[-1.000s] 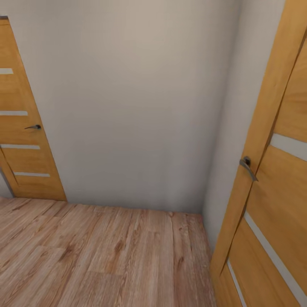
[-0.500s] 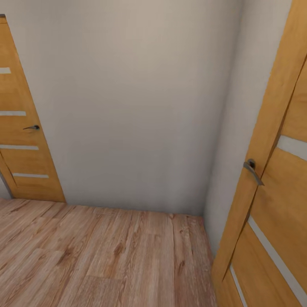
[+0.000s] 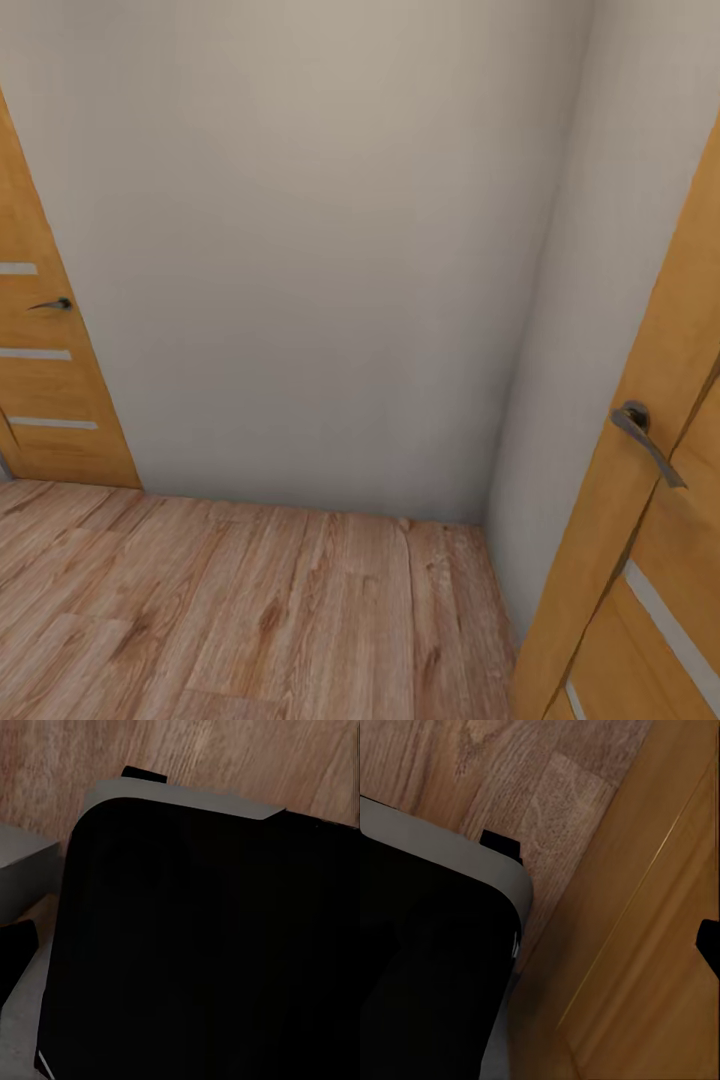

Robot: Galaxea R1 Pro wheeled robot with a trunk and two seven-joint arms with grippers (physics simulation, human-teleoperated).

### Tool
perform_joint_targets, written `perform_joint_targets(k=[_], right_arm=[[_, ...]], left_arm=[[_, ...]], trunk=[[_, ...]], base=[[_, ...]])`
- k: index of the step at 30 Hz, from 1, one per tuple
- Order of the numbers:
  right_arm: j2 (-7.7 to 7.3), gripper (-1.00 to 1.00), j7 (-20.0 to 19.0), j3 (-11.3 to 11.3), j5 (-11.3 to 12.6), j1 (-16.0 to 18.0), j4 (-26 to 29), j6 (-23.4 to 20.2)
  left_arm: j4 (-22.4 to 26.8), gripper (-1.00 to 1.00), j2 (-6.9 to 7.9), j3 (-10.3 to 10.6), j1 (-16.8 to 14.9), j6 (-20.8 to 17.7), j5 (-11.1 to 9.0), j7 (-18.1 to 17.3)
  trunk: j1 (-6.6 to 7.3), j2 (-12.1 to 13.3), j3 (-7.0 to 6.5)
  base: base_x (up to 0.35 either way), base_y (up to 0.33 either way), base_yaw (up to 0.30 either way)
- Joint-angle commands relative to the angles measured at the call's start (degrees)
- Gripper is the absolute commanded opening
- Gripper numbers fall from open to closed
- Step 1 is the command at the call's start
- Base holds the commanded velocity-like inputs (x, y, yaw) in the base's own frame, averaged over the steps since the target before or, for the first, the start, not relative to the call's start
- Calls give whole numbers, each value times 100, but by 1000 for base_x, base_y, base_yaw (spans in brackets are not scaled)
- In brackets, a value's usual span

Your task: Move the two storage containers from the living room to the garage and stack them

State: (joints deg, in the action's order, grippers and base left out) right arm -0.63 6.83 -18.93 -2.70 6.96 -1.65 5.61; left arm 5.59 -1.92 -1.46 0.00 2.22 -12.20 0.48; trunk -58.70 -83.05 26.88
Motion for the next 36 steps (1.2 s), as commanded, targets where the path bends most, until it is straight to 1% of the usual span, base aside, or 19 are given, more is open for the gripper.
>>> perform_joint_targets(k=[1, 15, 36], right_arm=[[0, 100, 20, -13, -29, 7, -18, 28], [9, 100, 54, -15, -32, 7, -16, 28], [11, 100, 64, -23, -37, 7, -13, 28]], left_arm=[[3, 100, -2, -12, 0, 13, -23, 5], [3, 100, -2, -12, 0, 15, -20, 4], [11, 100, -2, -12, 0, 15, -20, 3]], trunk=[[-3, -2, 5], [-3, -2, 5], [-3, -2, 5]], base=[[321, 0, 0], [321, 0, 12], [254, 0, 262]])
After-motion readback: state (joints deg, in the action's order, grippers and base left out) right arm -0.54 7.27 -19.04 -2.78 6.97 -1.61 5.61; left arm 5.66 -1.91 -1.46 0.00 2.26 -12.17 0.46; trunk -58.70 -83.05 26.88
